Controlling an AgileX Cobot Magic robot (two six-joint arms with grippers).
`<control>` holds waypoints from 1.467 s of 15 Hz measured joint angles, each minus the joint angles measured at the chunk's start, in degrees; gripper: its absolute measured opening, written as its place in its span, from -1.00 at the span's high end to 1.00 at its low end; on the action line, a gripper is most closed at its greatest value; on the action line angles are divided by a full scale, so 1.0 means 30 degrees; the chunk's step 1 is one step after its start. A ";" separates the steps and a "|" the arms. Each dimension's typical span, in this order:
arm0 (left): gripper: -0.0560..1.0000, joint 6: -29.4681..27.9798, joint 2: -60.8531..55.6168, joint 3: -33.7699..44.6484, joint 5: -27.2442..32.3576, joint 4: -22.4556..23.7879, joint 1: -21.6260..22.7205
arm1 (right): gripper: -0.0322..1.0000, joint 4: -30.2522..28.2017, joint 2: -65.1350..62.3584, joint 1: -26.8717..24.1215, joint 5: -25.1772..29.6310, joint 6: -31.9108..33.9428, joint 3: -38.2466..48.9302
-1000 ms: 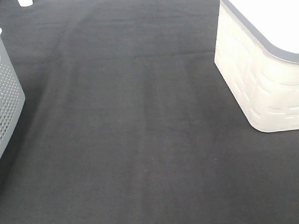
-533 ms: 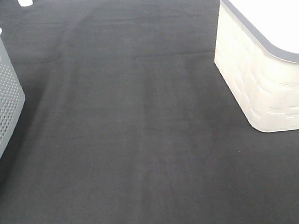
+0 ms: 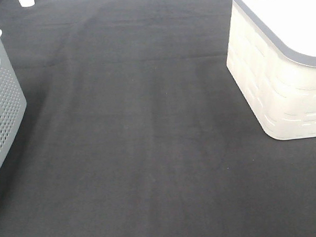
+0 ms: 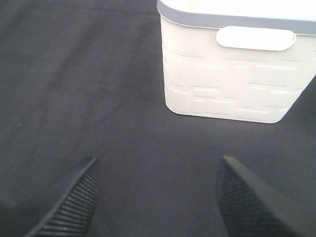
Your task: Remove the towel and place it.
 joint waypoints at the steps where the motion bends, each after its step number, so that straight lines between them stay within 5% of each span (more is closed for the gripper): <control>1: 0.89 0.0000 -0.0497 0.0000 -0.1413 0.0000 0.0000 | -0.36 0.0000 0.0000 0.0000 0.0000 0.0000 0.0000; 5: 0.89 0.0821 -0.1891 0.0000 -1.0351 0.0000 0.0000 | -0.36 0.0000 0.0000 0.0000 0.0000 0.0000 0.0000; 8: 0.89 0.0936 -0.2922 -0.0611 -1.2376 0.0134 -0.0172 | -0.36 0.0000 0.0000 0.0000 0.0000 0.0000 0.0000; 12: 0.89 0.2044 -0.3648 -0.3457 -1.0199 0.1184 -0.2368 | -0.36 0.0000 0.0000 0.0000 0.0000 0.0000 0.0000; 18: 0.89 0.9339 -0.3189 -0.9587 -0.3037 0.1872 -0.7697 | -0.36 0.0000 0.0000 0.0000 0.0000 0.0019 0.0000; 22: 0.89 1.0504 -0.2158 -1.0218 -0.1184 0.1891 -0.9645 | -0.36 0.0000 0.0000 0.0000 0.0000 0.0057 0.0000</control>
